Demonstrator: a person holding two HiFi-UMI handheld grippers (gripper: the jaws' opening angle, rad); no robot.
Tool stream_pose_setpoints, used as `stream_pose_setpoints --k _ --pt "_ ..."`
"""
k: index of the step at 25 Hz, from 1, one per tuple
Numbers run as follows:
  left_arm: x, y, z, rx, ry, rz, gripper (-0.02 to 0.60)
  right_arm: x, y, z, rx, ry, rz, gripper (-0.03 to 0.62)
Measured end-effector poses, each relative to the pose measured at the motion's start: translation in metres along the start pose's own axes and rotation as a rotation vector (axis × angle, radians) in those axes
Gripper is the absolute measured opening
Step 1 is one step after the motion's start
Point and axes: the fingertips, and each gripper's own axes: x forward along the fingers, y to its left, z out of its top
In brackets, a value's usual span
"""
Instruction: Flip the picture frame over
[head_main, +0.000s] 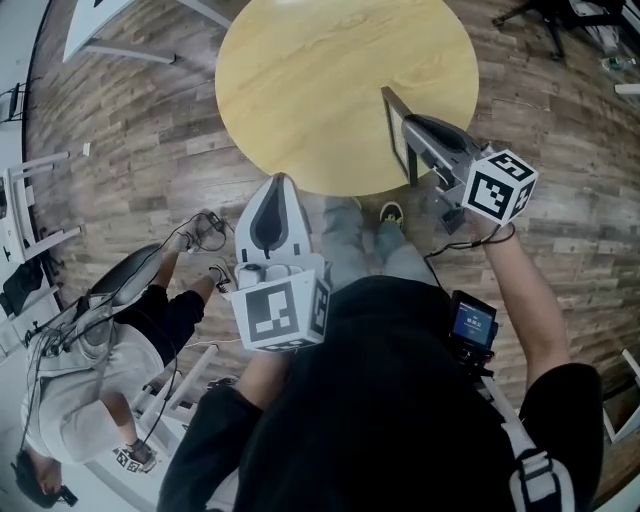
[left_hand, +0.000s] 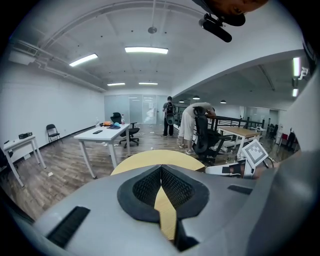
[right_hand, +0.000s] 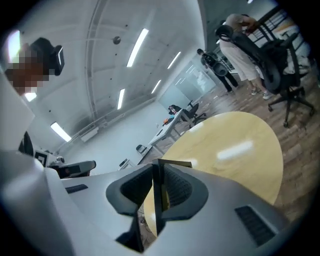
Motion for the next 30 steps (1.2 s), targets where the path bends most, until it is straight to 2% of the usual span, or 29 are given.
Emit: stream_pose_setpoints --k 6,9,15,19,21,25,27,30 --pt "0.003 -0.006 0.003 0.008 0.008 -0.009 0.021 -0.03 -0.049 -0.003 0.189 -0.094 -0.099 0.08" --pt "0.003 -0.009 0.002 0.006 0.004 -0.015 0.021 -0.028 -0.065 -0.012 0.243 -0.113 -0.123 0.078" --pt "0.004 -0.006 -0.004 0.015 0.027 -0.007 0.021 -0.002 -0.062 -0.012 0.315 -0.148 -0.063 0.075" --pt "0.006 -0.001 -0.002 -0.001 0.036 0.011 0.021 0.018 -0.044 -0.009 0.403 -0.174 0.034 0.074" --pt "0.007 0.001 0.001 -0.003 0.038 0.012 0.021 0.026 -0.049 -0.015 0.448 -0.174 0.031 0.074" --pt "0.009 0.008 0.005 -0.006 0.01 0.006 0.021 0.035 -0.056 -0.015 0.464 -0.185 0.044 0.074" --pt "0.009 0.014 0.004 -0.006 0.029 0.028 0.021 0.036 -0.061 -0.012 0.458 -0.186 0.041 0.074" --pt "0.009 0.016 0.003 -0.008 0.042 0.032 0.021 0.032 -0.078 -0.018 0.419 -0.149 -0.037 0.077"
